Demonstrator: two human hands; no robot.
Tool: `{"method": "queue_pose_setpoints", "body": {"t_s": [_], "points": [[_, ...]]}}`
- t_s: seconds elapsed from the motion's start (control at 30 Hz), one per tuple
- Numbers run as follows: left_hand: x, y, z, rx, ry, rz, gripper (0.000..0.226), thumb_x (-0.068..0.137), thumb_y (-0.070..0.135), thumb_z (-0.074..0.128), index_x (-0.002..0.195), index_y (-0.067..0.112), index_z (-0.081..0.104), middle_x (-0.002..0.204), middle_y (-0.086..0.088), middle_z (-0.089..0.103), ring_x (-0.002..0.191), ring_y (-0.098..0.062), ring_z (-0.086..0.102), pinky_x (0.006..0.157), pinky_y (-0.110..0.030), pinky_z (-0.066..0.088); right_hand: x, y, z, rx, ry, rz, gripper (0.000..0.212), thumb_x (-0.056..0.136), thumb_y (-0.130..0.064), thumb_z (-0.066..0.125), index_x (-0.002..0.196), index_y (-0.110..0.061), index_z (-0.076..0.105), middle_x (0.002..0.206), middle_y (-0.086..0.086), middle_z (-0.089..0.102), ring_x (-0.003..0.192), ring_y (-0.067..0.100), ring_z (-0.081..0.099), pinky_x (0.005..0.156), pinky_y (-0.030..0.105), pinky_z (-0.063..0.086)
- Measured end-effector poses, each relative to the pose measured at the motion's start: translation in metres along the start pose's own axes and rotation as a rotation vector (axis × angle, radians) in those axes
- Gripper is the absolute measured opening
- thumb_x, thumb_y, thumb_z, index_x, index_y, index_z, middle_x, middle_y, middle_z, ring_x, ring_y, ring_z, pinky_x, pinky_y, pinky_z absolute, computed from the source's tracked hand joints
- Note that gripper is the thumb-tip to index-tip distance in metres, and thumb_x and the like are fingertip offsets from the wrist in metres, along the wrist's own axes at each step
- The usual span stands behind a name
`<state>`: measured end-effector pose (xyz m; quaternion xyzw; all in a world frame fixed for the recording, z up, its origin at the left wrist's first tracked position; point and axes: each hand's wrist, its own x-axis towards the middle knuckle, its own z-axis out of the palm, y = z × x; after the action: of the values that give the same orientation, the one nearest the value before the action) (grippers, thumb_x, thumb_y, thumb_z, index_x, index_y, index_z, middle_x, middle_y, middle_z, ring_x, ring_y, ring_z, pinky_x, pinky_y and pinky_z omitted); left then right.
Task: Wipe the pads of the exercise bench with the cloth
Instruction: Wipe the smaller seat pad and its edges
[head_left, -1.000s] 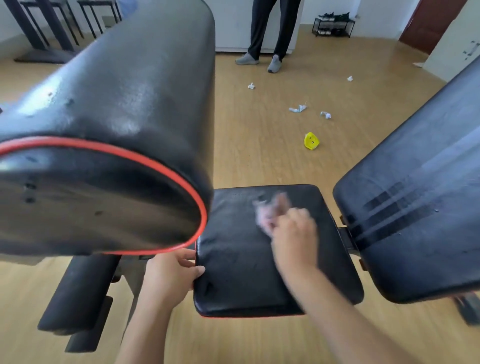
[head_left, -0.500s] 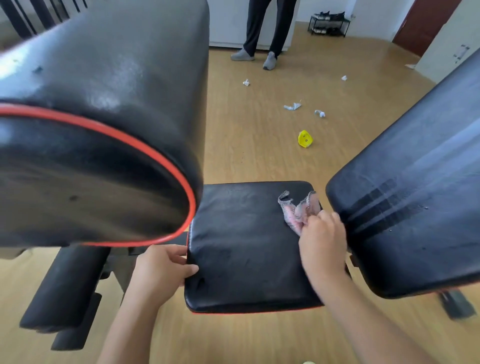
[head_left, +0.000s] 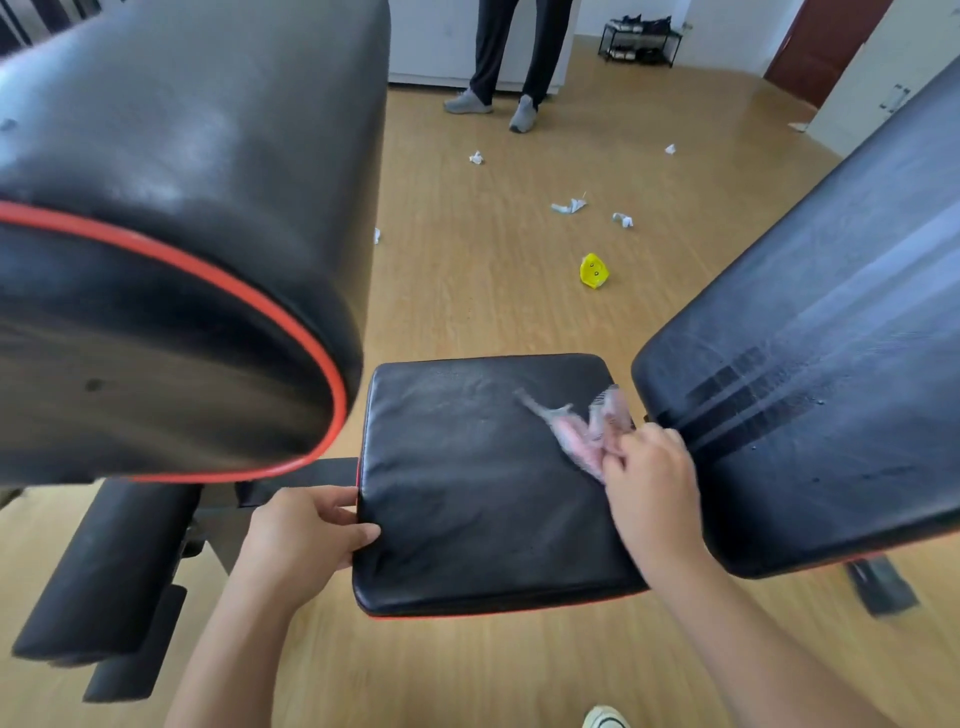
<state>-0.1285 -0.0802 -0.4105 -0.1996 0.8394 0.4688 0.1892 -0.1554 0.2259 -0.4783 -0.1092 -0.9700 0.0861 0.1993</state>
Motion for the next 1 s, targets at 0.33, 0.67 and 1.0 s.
{"method": "queue_pose_setpoints", "body": {"t_s": [0.33, 0.67, 1.0], "points": [[0.01, -0.005, 0.004, 0.103, 0.067, 0.017, 0.029, 0.081, 0.008, 0.065, 0.065, 0.03, 0.078, 0.062, 0.004, 0.077, 0.066, -0.019, 0.074, 0.067, -0.03, 0.059, -0.109, -0.156, 0.01, 0.274, -0.029, -0.525, 0.015, 0.077, -0.006, 0.06, 0.067, -0.018, 0.062, 0.069, 0.0, 0.054, 0.069, 0.021, 0.041, 0.062, 0.03, 0.03], [0.006, -0.004, 0.006, 0.051, 0.058, 0.014, 0.03, 0.092, 0.014, 0.063, 0.076, 0.037, 0.073, 0.077, 0.009, 0.078, 0.062, -0.015, 0.076, 0.084, -0.039, 0.06, -0.03, 0.007, -0.012, -0.158, 0.0, 0.047, 0.016, 0.075, 0.002, 0.068, 0.066, -0.011, 0.068, 0.064, 0.004, 0.055, 0.069, 0.027, 0.05, 0.064, 0.039, 0.042], [0.021, -0.009, 0.01, 0.033, 0.143, 0.001, 0.022, 0.095, 0.011, 0.057, 0.086, 0.013, 0.077, 0.075, -0.008, 0.077, 0.061, -0.024, 0.075, 0.067, -0.037, 0.063, -0.1, -0.126, -0.009, 0.227, -0.127, -0.445, 0.021, 0.081, -0.007, 0.05, 0.07, -0.02, 0.063, 0.072, -0.003, 0.054, 0.07, 0.019, 0.048, 0.059, 0.03, 0.041]]}}
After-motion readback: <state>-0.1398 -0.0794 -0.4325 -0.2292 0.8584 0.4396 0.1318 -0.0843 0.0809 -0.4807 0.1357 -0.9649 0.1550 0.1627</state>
